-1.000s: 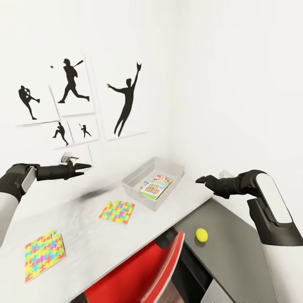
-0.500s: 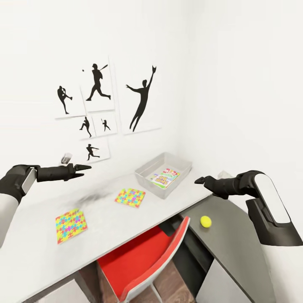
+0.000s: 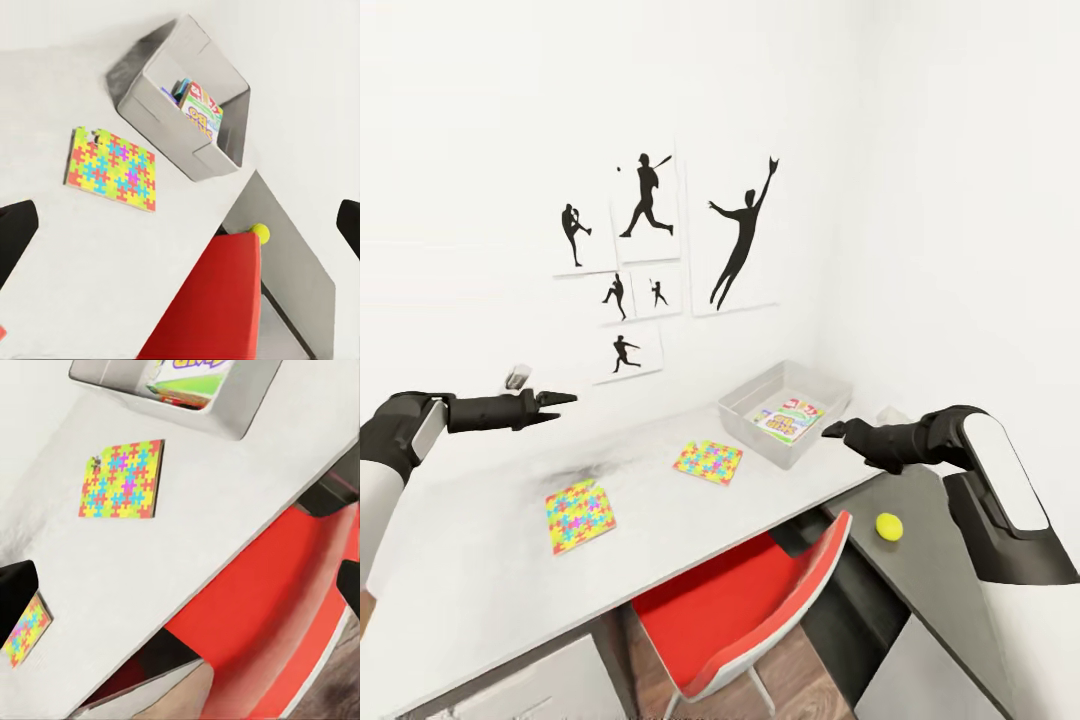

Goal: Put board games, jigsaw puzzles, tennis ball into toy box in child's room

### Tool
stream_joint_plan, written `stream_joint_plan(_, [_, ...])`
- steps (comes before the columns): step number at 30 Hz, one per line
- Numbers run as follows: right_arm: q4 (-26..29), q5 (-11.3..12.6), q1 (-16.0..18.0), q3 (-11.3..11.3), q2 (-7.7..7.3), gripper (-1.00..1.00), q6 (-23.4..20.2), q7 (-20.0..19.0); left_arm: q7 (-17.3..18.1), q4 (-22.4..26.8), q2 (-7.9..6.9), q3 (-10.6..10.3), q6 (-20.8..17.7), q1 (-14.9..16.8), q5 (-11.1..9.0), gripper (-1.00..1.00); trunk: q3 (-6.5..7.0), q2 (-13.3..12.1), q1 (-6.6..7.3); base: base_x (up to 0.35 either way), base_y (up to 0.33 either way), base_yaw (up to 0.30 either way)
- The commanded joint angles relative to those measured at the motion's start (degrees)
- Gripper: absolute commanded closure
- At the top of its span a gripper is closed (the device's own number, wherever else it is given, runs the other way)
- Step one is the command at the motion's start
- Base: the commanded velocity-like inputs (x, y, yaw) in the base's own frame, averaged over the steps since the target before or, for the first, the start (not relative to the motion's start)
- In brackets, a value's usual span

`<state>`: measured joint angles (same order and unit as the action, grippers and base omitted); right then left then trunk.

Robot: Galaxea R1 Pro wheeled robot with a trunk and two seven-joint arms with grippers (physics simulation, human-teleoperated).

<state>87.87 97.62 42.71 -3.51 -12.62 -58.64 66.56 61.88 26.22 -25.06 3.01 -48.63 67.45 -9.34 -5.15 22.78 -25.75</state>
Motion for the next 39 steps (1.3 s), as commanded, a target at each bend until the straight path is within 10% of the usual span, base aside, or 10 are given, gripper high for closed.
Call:
stream_joint_plan(1, [0.04,0.44,0.09,-0.06,-0.03,-1.0,-0.38,0.58,0.08,-0.03,-0.02,0.06,-0.32,0.05,-0.12,-1.0,-0.14,0.13,-0.04,-0.023,0.238,0.274])
stream_joint_plan(39, [-1.62,-2.07,0.1,-1.86,0.39,-1.0,-0.39,0.58,0.05,-0.13,-1.06,0.06,1.7,-1.93,0.01,-1.0,-0.34,0.13,-0.04,-0.017,0.096,0.281])
